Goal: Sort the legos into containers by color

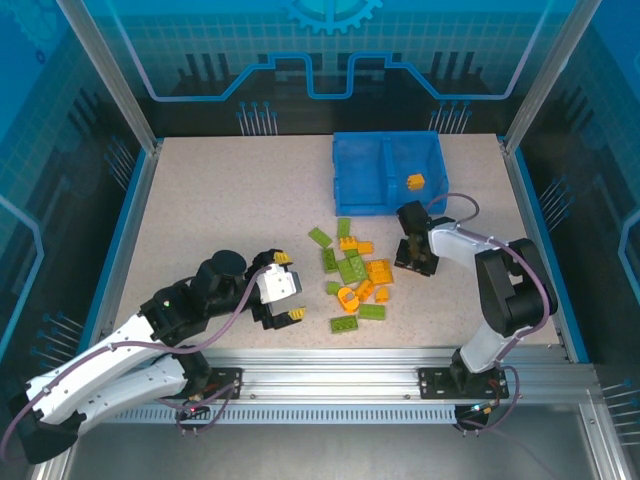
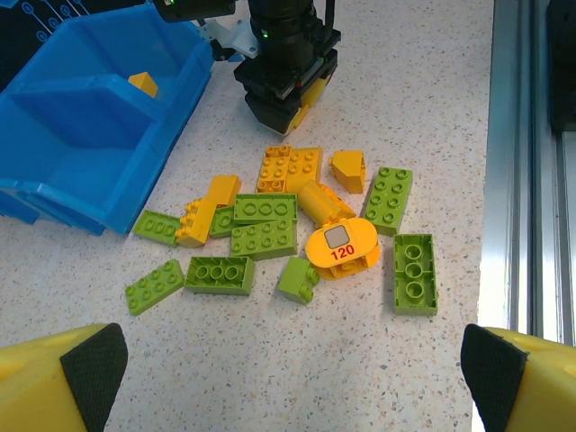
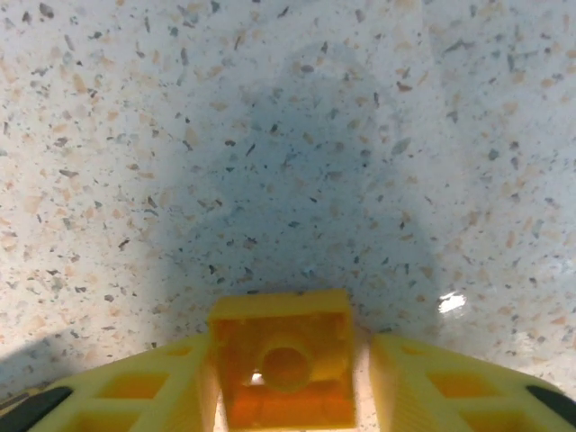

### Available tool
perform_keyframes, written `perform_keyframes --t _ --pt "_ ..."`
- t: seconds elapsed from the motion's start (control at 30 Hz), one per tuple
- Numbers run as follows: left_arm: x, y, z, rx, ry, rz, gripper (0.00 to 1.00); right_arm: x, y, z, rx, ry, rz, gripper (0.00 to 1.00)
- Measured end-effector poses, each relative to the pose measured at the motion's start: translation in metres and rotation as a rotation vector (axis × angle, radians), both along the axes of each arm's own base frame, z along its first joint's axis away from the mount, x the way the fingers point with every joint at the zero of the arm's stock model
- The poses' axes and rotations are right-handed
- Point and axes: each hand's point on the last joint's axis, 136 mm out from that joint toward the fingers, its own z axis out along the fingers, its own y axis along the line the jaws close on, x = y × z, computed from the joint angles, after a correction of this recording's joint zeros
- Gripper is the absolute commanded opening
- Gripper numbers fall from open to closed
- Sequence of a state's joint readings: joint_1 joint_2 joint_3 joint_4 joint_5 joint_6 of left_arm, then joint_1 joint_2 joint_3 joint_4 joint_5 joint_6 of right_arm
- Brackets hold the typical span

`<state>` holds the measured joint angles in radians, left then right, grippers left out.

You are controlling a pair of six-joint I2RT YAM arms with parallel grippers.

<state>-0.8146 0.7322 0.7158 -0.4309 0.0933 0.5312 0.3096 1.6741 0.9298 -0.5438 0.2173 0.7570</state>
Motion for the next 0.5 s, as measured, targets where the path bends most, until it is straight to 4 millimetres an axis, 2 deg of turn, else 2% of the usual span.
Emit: perform_keyframes --t 0.13,0.23,0.33,0.4,0.5 --pt "-0.002 0.0 -0.001 0.002 0.004 -0.009 0.99 0.001 -0.001 0.002 -0.004 -0.014 -0.006 0.36" --pt "-0.005 0.0 0.002 -0.003 -0.008 -0.028 0.99 0.004 0.001 0.017 0.01 -0.07 0.003 0.3" --pt "-0.007 0.0 0.006 -0.017 -0.02 -0.038 0.99 0.011 0.001 0.053 0.022 -0.189 0.019 0.28" --pt "-0.008 0.001 0.008 -0.021 -0.024 -0.039 0.99 0.018 0.0 0.086 0.023 -0.29 0.03 0.29" --pt "-0.008 0.001 0.008 -0.02 -0.027 -0.04 0.99 0.041 0.0 0.134 0.009 -0.417 0.058 0.29"
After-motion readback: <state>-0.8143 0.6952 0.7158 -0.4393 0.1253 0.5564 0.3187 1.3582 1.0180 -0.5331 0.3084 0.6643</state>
